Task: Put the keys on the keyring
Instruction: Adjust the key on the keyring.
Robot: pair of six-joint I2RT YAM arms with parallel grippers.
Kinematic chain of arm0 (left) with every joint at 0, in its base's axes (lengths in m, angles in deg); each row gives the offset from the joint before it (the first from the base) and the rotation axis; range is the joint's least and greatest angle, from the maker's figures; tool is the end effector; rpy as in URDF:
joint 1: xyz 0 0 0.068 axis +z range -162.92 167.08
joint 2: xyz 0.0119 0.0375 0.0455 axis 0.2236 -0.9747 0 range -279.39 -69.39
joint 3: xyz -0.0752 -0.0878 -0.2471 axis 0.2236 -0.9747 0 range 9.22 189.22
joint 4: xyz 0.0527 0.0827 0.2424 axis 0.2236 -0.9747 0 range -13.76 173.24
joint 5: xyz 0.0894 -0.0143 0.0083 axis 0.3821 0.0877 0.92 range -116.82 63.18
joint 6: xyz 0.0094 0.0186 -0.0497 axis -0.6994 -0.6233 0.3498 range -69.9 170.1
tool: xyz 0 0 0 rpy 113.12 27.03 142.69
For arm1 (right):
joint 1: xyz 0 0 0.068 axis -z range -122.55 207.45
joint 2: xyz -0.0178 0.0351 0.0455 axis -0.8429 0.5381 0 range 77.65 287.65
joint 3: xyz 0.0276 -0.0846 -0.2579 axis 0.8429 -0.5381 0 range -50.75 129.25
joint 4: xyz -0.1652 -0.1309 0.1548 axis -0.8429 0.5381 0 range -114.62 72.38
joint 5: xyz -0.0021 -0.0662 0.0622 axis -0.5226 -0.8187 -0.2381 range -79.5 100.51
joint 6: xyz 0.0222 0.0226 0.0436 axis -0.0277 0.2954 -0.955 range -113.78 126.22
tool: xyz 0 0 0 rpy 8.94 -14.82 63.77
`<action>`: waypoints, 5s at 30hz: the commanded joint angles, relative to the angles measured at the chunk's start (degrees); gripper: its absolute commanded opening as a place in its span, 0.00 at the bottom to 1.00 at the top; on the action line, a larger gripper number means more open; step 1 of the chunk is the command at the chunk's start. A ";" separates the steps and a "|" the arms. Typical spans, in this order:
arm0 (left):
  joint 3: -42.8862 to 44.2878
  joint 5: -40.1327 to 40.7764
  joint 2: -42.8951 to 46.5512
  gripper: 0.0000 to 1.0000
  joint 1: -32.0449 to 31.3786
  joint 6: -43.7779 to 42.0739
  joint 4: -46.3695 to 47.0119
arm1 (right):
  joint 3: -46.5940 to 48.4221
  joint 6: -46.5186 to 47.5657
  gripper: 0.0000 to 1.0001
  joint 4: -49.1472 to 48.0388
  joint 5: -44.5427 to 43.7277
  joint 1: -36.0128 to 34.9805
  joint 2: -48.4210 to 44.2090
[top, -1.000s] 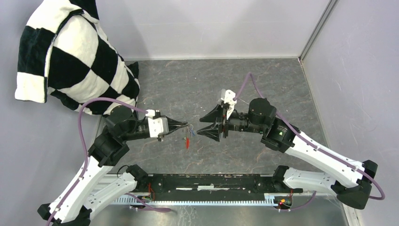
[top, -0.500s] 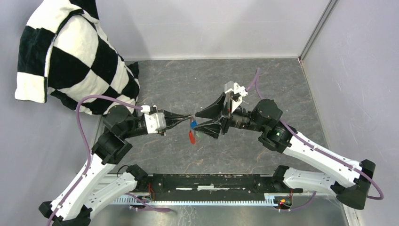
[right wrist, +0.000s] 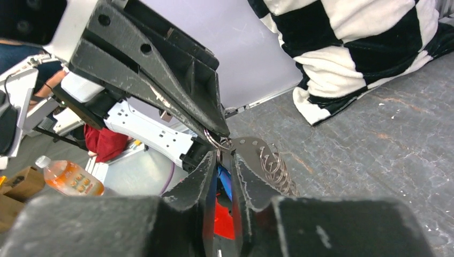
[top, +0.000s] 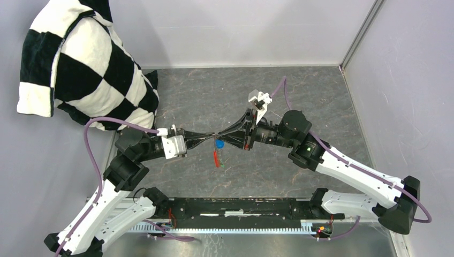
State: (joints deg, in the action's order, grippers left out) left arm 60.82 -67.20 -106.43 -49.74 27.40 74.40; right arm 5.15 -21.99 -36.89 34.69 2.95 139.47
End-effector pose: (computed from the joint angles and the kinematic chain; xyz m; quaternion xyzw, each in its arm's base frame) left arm 0.0918 -0.0975 0.4023 0.5347 0.4197 -0.3154 0.6622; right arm 0.1339 0.2128 0.3924 -0.3003 0.5995 0.5862 0.4546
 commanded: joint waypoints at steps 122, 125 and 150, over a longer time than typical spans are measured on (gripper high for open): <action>13.71 -6.91 -14.27 0.45 0.08 -9.08 -23.38 | 35.02 40.33 0.00 57.63 4.51 2.47 11.07; 14.12 -8.78 -15.90 0.45 0.08 -8.44 -23.33 | 34.86 40.77 0.00 58.28 3.50 1.09 11.78; 14.71 -14.95 -18.63 0.38 -0.01 -7.59 -27.88 | 34.46 40.34 0.00 57.11 -0.74 -3.57 15.29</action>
State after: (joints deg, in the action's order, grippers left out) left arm 73.34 -78.45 -124.87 -49.63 20.62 47.74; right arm 37.54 18.49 24.07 34.73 0.02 154.29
